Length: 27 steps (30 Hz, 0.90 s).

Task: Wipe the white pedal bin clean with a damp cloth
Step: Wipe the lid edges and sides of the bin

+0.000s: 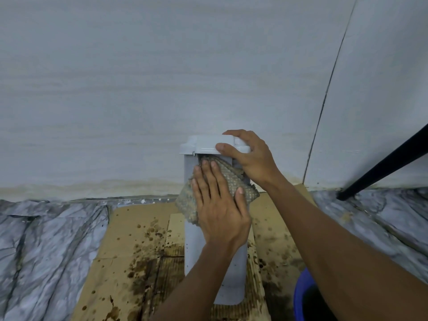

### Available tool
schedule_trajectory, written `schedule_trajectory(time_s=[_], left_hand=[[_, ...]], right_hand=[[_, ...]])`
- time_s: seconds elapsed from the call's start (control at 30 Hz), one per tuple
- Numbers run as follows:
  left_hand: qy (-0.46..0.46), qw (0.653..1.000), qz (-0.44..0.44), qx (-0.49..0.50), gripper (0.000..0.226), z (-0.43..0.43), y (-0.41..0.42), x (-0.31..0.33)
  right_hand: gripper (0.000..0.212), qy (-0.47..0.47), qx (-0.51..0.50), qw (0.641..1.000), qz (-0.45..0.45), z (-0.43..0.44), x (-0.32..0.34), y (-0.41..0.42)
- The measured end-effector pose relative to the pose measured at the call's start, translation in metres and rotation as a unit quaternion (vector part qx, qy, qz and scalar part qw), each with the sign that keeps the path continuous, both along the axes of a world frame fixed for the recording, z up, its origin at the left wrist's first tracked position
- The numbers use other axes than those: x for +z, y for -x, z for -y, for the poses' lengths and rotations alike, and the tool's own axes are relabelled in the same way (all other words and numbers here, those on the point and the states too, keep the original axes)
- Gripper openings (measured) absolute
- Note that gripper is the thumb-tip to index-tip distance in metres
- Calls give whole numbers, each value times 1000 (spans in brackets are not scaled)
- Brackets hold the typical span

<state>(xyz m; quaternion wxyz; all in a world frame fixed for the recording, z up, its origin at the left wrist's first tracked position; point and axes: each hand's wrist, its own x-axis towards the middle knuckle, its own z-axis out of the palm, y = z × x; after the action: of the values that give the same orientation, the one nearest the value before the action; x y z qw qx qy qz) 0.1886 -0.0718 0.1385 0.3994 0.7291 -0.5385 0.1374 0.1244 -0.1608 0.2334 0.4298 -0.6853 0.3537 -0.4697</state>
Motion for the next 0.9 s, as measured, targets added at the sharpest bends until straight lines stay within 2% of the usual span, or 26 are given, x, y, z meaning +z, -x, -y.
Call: schedule_trajectory(time_s=[0.2, 0.27, 0.4, 0.5, 0.57, 0.67, 0.8, 0.9], left_hand=[[8, 997, -60, 54, 75, 3, 8, 10], [1, 997, -54, 52, 74, 7, 6, 15], [-16, 997, 69, -26, 72, -7, -5, -3], [-26, 974, 192, -117, 69, -30, -27, -36], [-37, 958, 239, -153, 68, -49, -45, -56], [-32, 966, 216, -141, 70, -62, -63, -64], [-35, 989, 126, -75, 73, -35, -50, -29], [-36, 979, 182, -89, 73, -20, -41, -17]], right_hand=[[36, 15, 6, 1000, -13, -5, -1, -6], [35, 9, 5, 1000, -11, -5, -1, -6], [33, 10, 6, 1000, -24, -3, 0, 2], [33, -10, 16, 1000, -16, 1, 1, 10], [33, -12, 16, 1000, -15, 1, 1, 11], [34, -5, 14, 1000, -15, -1, 0, 7], [37, 4, 10, 1000, -17, -1, -2, 2], [50, 37, 0, 999, -19, -1, -5, 5]])
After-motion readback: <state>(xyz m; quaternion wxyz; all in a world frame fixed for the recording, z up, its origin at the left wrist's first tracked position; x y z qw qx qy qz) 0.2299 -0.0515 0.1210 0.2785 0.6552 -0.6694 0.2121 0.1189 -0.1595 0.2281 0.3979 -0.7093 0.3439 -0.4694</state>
